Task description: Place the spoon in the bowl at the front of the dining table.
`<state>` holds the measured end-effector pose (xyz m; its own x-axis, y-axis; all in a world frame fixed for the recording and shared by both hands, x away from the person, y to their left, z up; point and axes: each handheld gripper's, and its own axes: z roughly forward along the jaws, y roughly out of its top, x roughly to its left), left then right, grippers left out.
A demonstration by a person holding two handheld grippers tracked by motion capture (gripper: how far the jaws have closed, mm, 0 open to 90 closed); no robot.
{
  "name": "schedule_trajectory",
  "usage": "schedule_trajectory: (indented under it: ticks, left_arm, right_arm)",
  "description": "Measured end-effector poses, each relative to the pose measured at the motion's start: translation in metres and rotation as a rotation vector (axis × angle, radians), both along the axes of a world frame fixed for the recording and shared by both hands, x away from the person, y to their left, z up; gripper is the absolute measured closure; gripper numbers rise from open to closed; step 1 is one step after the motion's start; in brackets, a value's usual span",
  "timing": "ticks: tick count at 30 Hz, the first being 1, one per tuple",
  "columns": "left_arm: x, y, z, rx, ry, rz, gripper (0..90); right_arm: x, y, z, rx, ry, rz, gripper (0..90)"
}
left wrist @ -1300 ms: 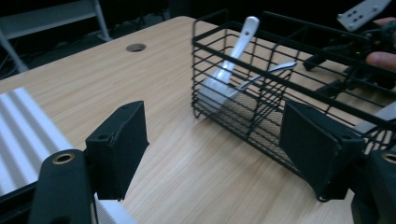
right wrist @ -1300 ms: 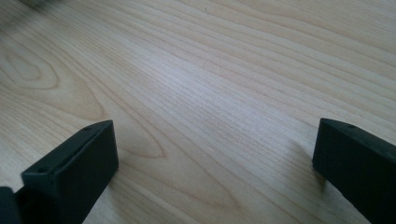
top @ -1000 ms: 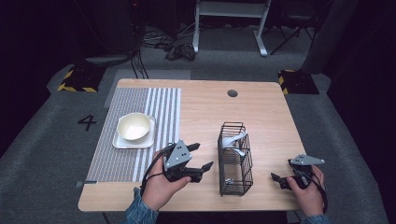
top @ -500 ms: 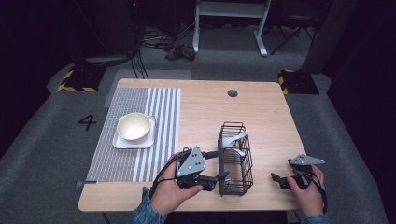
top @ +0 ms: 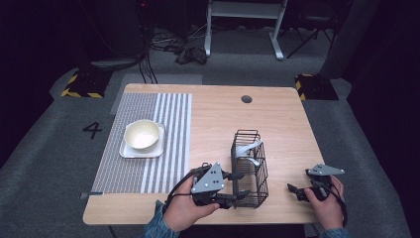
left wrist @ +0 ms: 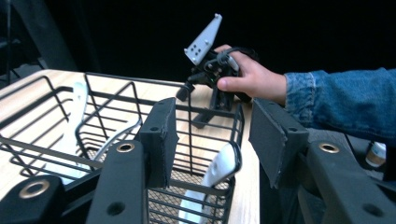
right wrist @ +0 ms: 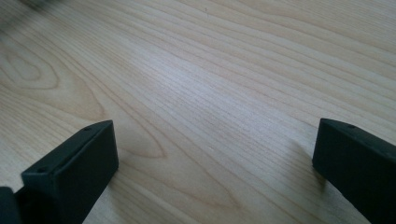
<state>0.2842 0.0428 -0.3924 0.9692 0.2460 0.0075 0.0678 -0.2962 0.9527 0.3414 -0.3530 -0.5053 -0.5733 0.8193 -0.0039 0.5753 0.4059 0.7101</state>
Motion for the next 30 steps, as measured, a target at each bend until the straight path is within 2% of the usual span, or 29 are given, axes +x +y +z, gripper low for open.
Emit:
schedule_trajectory:
  ticks: [5,10,11,15,19,24,30]
  left_arm:
    - [0.0,0.0,-0.005,0.02,0.012,-0.028,63.2]
    - [0.006,0.003,-0.009,0.005,0.034,-0.009,62.5]
    - [0.009,0.004,-0.01,0.0,0.026,0.009,60.8]
    - [0.013,0.006,-0.009,0.0,0.021,0.023,60.7]
    - [0.018,0.006,-0.011,-0.006,0.028,0.028,60.9]
    - [0.022,0.004,-0.017,0.006,0.022,0.032,61.3]
    - [0.027,0.004,-0.023,0.002,0.037,0.038,63.4]
  right_arm:
    - [0.0,0.0,0.0,0.0,0.0,0.001,0.2]
    - [0.0,0.0,0.0,0.0,0.0,0.0,0.2]
    - [0.0,0.0,0.0,0.0,0.0,0.0,0.3]
    - [0.0,0.0,0.0,0.0,0.0,0.001,0.2]
    - [0.0,0.0,0.0,0.0,0.0,0.001,0.2]
    - [0.0,0.0,0.0,0.0,0.0,0.001,0.3]
    - [0.0,0.0,0.0,0.0,0.0,0.001,0.2]
